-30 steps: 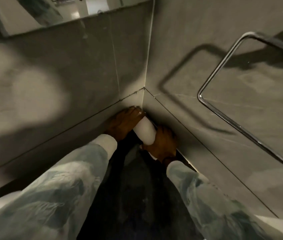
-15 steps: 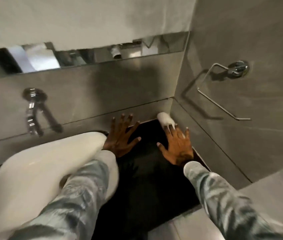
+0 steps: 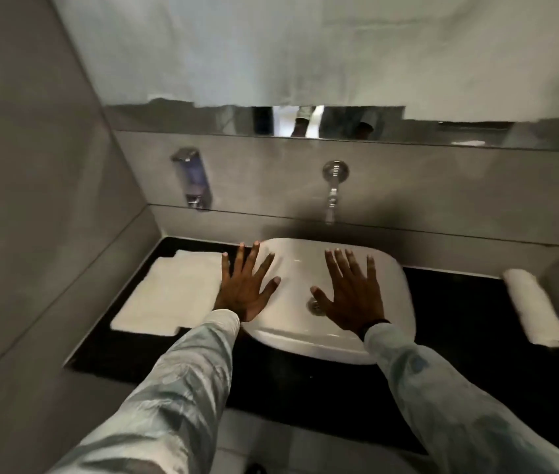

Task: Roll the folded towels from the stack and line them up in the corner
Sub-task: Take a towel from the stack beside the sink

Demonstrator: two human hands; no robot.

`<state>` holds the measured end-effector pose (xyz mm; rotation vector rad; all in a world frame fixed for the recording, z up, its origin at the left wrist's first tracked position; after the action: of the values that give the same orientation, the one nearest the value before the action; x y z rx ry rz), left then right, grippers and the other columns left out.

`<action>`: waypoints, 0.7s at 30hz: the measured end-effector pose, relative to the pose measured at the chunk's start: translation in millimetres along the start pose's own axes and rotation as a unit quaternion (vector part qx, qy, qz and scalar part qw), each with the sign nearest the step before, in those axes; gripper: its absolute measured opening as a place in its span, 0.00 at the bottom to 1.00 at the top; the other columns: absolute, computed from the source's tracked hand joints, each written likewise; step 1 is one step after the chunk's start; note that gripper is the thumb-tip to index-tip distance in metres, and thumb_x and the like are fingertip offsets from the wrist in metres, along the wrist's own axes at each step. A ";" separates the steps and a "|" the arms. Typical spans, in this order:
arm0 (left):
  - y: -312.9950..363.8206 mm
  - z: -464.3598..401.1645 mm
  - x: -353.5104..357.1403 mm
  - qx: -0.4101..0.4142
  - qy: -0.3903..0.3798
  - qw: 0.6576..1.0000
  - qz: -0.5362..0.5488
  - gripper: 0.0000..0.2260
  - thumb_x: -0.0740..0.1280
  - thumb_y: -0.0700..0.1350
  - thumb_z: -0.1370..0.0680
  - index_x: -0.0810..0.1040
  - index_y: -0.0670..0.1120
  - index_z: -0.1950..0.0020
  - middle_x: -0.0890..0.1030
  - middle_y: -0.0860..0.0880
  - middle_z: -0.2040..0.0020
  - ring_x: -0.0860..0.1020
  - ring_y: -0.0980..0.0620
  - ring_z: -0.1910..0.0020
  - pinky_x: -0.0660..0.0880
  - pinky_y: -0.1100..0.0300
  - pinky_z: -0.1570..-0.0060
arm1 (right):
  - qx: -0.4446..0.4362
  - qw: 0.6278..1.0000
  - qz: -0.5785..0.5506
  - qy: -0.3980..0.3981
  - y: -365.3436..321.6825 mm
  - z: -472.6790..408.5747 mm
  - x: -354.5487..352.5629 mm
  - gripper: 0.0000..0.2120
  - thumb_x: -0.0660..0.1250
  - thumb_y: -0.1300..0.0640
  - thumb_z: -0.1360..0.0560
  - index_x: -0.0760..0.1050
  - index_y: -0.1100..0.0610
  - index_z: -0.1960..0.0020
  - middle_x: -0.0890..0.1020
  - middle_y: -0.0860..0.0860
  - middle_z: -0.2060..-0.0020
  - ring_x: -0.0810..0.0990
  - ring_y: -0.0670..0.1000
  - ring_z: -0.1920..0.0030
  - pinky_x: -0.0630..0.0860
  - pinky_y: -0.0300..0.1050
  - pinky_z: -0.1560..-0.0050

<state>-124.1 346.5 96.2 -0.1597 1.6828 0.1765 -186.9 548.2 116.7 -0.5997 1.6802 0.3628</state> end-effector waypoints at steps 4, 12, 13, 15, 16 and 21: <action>-111.1 18.0 23.6 -0.069 -0.018 0.997 -0.002 0.29 0.41 0.66 0.23 0.46 0.60 0.22 0.46 0.48 0.19 0.44 0.42 0.21 0.44 0.34 0.26 | -0.069 0.997 -0.026 -0.011 -108.7 -38.8 28.7 0.40 0.45 0.29 0.25 0.51 0.53 0.21 0.60 0.55 0.23 0.57 0.57 0.23 0.50 0.65 0.25; -315.1 6.1 125.6 -0.176 -0.118 0.973 0.090 0.32 0.39 0.68 0.25 0.42 0.59 0.22 0.44 0.48 0.20 0.46 0.42 0.21 0.46 0.39 0.25 | -0.030 0.976 -0.155 -0.152 -291.1 -125.2 163.6 0.39 0.58 0.39 0.25 0.49 0.57 0.22 0.67 0.57 0.28 0.69 0.61 0.31 0.68 0.58 0.32; -325.9 4.2 134.9 -0.187 -0.123 0.967 0.118 0.32 0.41 0.68 0.24 0.44 0.57 0.22 0.47 0.47 0.20 0.49 0.42 0.21 0.49 0.40 0.25 | 0.009 0.967 -0.172 -0.186 -293.2 -124.9 182.7 0.40 0.60 0.41 0.25 0.48 0.57 0.22 0.67 0.58 0.29 0.69 0.62 0.33 0.69 0.59 0.33; -347.7 -2.1 157.9 -0.226 -0.153 0.940 0.203 0.32 0.47 0.66 0.22 0.48 0.53 0.21 0.54 0.45 0.20 0.56 0.42 0.23 0.56 0.43 0.25 | 0.094 0.939 -0.214 -0.251 -294.2 -120.6 219.6 0.41 0.63 0.42 0.26 0.47 0.58 0.23 0.66 0.58 0.29 0.68 0.62 0.32 0.68 0.59 0.32; -361.3 -9.4 172.7 -0.247 -0.166 0.925 0.237 0.32 0.49 0.65 0.21 0.50 0.50 0.22 0.57 0.44 0.21 0.59 0.42 0.24 0.58 0.44 0.26 | 0.134 0.924 -0.229 -0.274 -295.5 -119.3 239.0 0.42 0.64 0.42 0.27 0.48 0.58 0.23 0.66 0.59 0.29 0.68 0.63 0.32 0.69 0.58 0.33; -390.8 -42.6 209.2 -0.280 -0.181 0.899 0.283 0.30 0.55 0.59 0.20 0.56 0.43 0.23 0.62 0.39 0.24 0.62 0.39 0.26 0.60 0.45 0.27 | 0.229 0.890 -0.236 -0.316 -296.9 -108.1 282.4 0.45 0.69 0.43 0.29 0.50 0.63 0.24 0.69 0.62 0.32 0.70 0.64 0.34 0.71 0.54 0.35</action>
<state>-108.9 -45.0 -115.5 -0.0523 1.2264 1.0707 -136.4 194.4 -110.9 -0.4452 0.8967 -0.1874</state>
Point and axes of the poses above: each hand's wrist, its own z-axis away from the middle knuckle, its own x-axis out of the palm, y = z × x, the point moved 10 cm from there along -z, towards the middle knuckle
